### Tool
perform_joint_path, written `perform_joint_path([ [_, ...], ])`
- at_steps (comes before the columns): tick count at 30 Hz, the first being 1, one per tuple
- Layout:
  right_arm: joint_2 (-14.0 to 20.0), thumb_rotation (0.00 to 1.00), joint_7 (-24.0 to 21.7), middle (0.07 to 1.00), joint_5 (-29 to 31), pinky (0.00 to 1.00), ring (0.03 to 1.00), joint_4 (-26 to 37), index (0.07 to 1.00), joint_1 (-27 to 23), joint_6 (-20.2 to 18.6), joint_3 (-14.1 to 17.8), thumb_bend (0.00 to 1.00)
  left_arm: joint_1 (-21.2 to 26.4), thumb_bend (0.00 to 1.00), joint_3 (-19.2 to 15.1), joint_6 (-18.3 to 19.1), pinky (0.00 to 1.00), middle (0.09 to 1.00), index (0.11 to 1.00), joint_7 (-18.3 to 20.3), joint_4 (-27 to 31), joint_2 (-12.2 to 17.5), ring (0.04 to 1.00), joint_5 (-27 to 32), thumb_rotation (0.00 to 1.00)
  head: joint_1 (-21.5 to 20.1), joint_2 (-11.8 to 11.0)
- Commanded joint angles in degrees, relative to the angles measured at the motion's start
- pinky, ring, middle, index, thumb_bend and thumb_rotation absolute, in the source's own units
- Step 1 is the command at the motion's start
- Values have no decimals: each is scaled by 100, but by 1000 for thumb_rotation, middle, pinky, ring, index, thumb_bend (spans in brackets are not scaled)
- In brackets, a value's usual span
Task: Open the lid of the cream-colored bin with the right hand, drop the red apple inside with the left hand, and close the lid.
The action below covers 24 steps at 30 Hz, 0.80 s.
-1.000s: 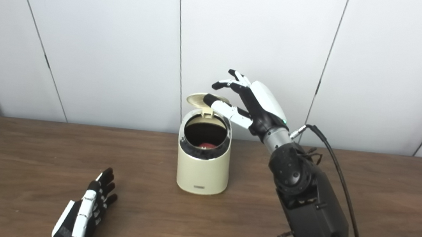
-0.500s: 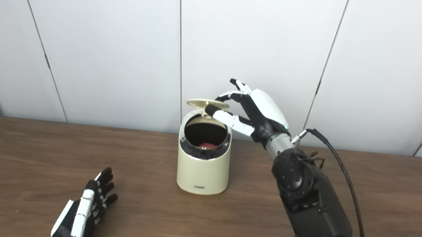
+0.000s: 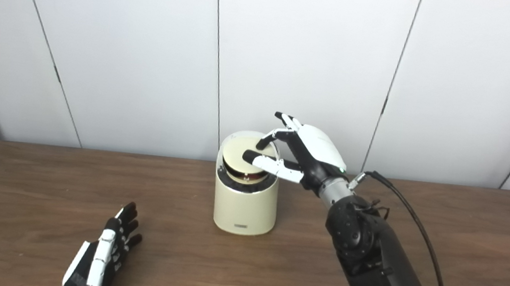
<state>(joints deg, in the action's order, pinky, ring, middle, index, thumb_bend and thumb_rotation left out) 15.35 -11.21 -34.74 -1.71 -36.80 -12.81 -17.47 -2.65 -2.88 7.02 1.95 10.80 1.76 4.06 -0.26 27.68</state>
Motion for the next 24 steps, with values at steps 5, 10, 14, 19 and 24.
perform_joint_path([
  [5,118,942,-74,987,-72,1000,1000,234,647,-46,167,-6,627,45,655,24,93,1000,1000,1000,-34,88,7,1000,-42,1000,7,13],
  [10,141,941,-73,985,-92,1000,1000,254,653,16,231,-40,624,39,660,27,126,1000,1000,1000,-49,129,8,1000,-71,1000,21,43],
  [14,151,941,-89,984,-113,1000,1000,315,653,55,255,-44,617,38,656,16,82,1000,1000,1000,-39,123,9,1000,-33,1000,16,62],
  [19,157,938,-156,990,-199,1000,1000,371,673,85,224,-99,606,38,662,19,130,1000,1000,1000,-32,137,10,1000,-21,1000,13,57],
  [24,228,921,-189,985,-523,1000,1000,406,682,101,284,-280,604,37,660,0,91,1000,1000,1000,-50,118,-21,1000,9,995,14,77],
])
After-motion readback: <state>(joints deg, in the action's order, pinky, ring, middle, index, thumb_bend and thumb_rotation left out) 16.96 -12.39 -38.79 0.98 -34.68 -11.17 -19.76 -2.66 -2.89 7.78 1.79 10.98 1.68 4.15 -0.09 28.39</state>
